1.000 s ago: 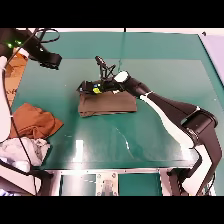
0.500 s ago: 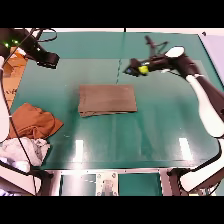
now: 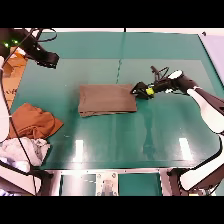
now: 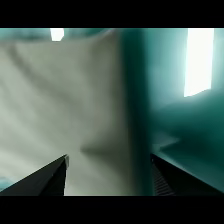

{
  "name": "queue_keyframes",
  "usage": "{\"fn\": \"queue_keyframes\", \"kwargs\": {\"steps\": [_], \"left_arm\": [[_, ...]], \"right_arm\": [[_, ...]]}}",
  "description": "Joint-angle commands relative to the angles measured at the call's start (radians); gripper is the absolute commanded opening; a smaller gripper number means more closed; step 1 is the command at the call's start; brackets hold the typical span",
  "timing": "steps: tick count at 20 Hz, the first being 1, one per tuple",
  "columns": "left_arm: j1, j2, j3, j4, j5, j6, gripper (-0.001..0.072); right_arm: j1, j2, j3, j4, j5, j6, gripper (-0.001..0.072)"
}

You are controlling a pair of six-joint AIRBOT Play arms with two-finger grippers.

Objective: Fold the shirts.

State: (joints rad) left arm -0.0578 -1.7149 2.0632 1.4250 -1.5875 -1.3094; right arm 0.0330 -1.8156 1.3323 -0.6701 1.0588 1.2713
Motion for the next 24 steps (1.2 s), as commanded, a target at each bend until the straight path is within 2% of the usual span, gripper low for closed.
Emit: {"fn": "queue_keyframes", "kwargs": {"steps": [1,2,3,4,8,12,18,21,24], "left_arm": [[0.001,0.001,0.001,-0.001,0.0,-0.002,0.0028],[0.001,0.001,0.001,-0.001,0.0,-0.002,0.0028],[0.001,0.001,0.001,0.0,0.0,-0.002,0.0027],[0.001,0.001,0.001,-0.001,-0.001,-0.002,0.0028],[0.001,0.001,0.001,0.0,-0.004,-0.002,0.0027],[0.001,0.001,0.001,-0.001,-0.003,-0.001,0.0027],[0.001,0.001,0.001,-0.001,-0.002,0.001,0.0027],[0.001,0.001,0.001,-0.004,0.004,0.001,0.0028],[0.001,0.001,0.001,-0.024,0.011,0.001,0.0027]], "right_arm": [[0.087,-0.052,-0.023,0.128,-0.069,-0.06,0.057],[0.106,-0.052,-0.011,0.146,-0.08,-0.066,0.0455],[0.116,-0.051,0.015,0.151,-0.079,-0.074,0.0115],[0.115,-0.046,0.042,0.15,-0.079,-0.076,0.0019],[0.022,0.049,0.098,0.119,-0.082,-0.026,0.0012],[-0.234,0.216,0.095,-0.045,0.013,0.107,0.0012],[-0.769,0.48,-0.078,-0.122,0.089,0.108,0.0013],[-1.049,0.54,-0.198,-0.152,0.132,0.045,0.0013],[-1.317,0.581,-0.323,-0.153,0.108,0.01,0.0013]]}}
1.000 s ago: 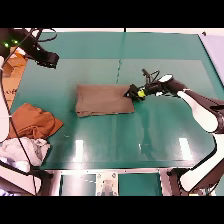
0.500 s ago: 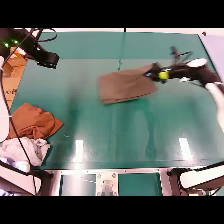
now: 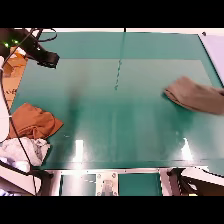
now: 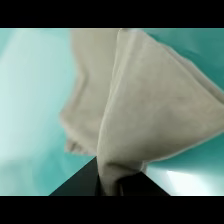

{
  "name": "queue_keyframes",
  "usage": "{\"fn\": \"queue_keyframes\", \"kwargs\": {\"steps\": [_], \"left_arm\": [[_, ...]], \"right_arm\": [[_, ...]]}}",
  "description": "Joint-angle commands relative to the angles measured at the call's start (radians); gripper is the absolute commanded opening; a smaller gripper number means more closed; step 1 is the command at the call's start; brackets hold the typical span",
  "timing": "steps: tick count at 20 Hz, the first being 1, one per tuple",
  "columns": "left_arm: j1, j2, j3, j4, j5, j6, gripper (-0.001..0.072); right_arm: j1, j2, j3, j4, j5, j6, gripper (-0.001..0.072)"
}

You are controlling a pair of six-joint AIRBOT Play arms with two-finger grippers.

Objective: Fold the shirts.

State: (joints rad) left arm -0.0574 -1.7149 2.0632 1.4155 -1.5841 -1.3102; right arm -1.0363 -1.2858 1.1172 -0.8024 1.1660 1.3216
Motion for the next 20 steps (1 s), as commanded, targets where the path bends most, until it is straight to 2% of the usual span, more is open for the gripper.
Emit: {"fn": "queue_keyframes", "kwargs": {"steps": [1,5,7,10,13,16,17,19,20], "left_arm": [[0.0,0.001,0.001,-0.025,0.013,0.002,0.0028],[0.0,0.001,0.001,-0.045,0.022,0.002,0.0027],[0.0,0.001,-0.002,-0.047,0.022,0.002,0.0028],[0.0,0.0,-0.016,-0.056,0.017,0.002,0.0028],[0.0,0.0,-0.021,-0.061,0.014,0.002,0.0028],[0.0,0.0,-0.021,-0.061,0.017,0.002,0.0028],[0.0,0.0,-0.021,-0.061,0.022,0.002,0.0027],[0.0,0.0,-0.021,-0.062,0.02,0.002,0.0028],[0.0,0.0,-0.021,-0.061,0.02,0.003,0.0028]], "right_arm": [[-0.344,0.063,-0.147,-0.02,-0.003,-0.05,0.0013],[-0.671,0.095,-0.292,-0.021,-0.023,-0.074,0.0013],[-0.768,0.1,-0.372,-0.021,-0.065,-0.077,0.0013],[-0.756,0.097,-0.454,-0.019,-0.142,-0.105,0.0013],[-0.675,0.066,-0.414,-0.03,-0.142,-0.092,0.0016],[-0.669,0.031,-0.276,-0.109,0.003,-0.001,0.0308],[-0.669,0.024,-0.216,-0.217,0.067,0.085,0.0308],[-0.669,0.024,-0.109,-0.54,0.214,0.318,0.0308],[-0.669,0.024,-0.06,-0.686,0.282,0.399,0.0306]]}}
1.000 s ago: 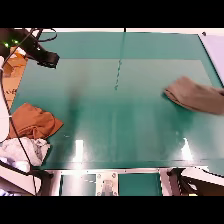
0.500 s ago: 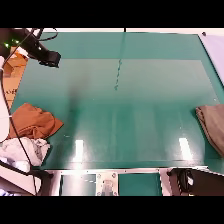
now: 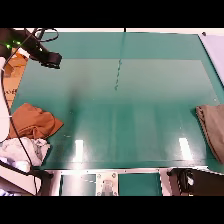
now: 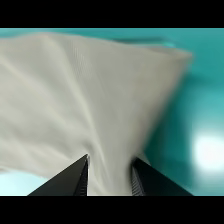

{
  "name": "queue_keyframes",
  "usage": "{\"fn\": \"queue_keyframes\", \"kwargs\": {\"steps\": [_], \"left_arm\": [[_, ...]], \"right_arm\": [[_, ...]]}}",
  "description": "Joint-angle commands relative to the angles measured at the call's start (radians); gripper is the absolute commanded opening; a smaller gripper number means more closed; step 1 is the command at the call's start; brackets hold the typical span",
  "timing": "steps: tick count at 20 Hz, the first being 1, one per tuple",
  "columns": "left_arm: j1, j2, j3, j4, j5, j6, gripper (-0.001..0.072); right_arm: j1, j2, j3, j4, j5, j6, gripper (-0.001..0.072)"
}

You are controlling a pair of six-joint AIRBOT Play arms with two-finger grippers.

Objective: Fold the shirts.

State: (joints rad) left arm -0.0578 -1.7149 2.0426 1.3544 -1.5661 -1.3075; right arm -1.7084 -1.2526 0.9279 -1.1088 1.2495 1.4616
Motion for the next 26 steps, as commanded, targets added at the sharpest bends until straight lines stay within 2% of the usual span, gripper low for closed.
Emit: {"fn": "queue_keyframes", "kwargs": {"steps": [1,2,3,4,6,8,11,15,18,21,26], "left_arm": [[0.001,0.0,0.0,0.0,0.003,0.0,0.0028],[0.001,0.0,0.0,0.0,0.003,0.0,0.0027],[0.001,0.0,0.0,0.0,0.003,0.0,0.0027],[0.001,0.0,0.0,-0.001,0.005,-0.002,0.0027],[0.0,0.003,0.0,-0.01,0.005,-0.035,0.0027],[0.0,0.018,0.0,-0.03,0.001,-0.087,0.0027],[0.0,0.069,-0.055,-0.075,-0.005,-0.134,0.0027],[-0.061,0.231,-0.317,-0.082,0.048,-0.18,0.0026],[-0.14,0.372,-0.565,-0.075,0.125,-0.265,0.0026],[-0.204,0.459,-0.737,-0.074,0.197,-0.344,0.0027],[-0.222,0.461,-0.766,-0.078,0.197,-0.363,0.0028]], "right_arm": [[0.003,-0.009,0.174,-0.458,0.241,0.275,0.0281],[0.003,-0.009,0.218,-0.48,0.264,0.274,0.0276],[0.012,-0.009,0.251,-0.438,0.269,0.269,0.0181],[0.039,-0.008,0.271,-0.345,0.268,0.239,0.0077],[0.156,-0.005,0.279,-0.134,0.231,0.177,0.0015],[0.357,0.004,0.28,-0.023,0.173,0.122,0.0015],[0.724,0.011,0.28,-0.021,0.115,0.083,0.0015],[1.208,0.013,0.278,-0.081,0.037,0.071,0.0014],[1.479,0.013,0.278,-0.15,-0.01,0.071,0.0014],[1.63,0.013,0.278,-0.214,-0.057,0.071,0.0014],[1.669,0.013,0.278,-0.209,-0.101,0.071,0.0014]]}}
